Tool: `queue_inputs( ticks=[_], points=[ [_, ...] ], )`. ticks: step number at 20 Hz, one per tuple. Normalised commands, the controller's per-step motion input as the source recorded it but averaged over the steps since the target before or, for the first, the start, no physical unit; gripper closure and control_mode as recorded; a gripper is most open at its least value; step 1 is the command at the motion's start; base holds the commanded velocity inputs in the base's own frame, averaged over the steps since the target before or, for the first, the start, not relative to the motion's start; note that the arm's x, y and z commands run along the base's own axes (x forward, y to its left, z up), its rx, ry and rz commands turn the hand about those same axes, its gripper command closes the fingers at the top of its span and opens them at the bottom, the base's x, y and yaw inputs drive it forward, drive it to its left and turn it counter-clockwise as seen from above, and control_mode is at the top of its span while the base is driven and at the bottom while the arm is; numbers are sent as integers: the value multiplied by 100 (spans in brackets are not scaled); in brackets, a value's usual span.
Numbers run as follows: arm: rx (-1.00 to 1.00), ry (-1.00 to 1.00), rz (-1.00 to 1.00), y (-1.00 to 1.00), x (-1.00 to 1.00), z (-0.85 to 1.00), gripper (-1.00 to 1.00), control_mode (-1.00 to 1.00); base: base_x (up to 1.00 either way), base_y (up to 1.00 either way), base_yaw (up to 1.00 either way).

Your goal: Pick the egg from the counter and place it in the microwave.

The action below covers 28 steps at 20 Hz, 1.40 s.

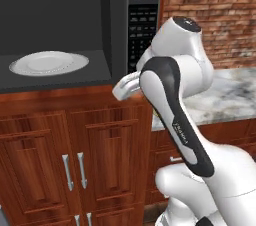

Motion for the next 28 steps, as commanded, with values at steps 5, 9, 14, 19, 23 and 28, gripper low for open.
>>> queue_inputs(
  ticks=[5,9,14,19,23,28],
  points=[
    [0,-56,0,100,9,60,100,-100,0,0,0],
    [4,-51,0,93,57,15,100,-100,0,0,0],
    [9,-1,0,88,99,24,100,-100,0,0,0],
    [3,12,0,73,100,0,100,-100,0,0,0],
    [0,6,0,38,100,0,100,-100,0,0,0],
    [0,15,-3,4,98,-33,100,-100,0,0,0]
  ],
)
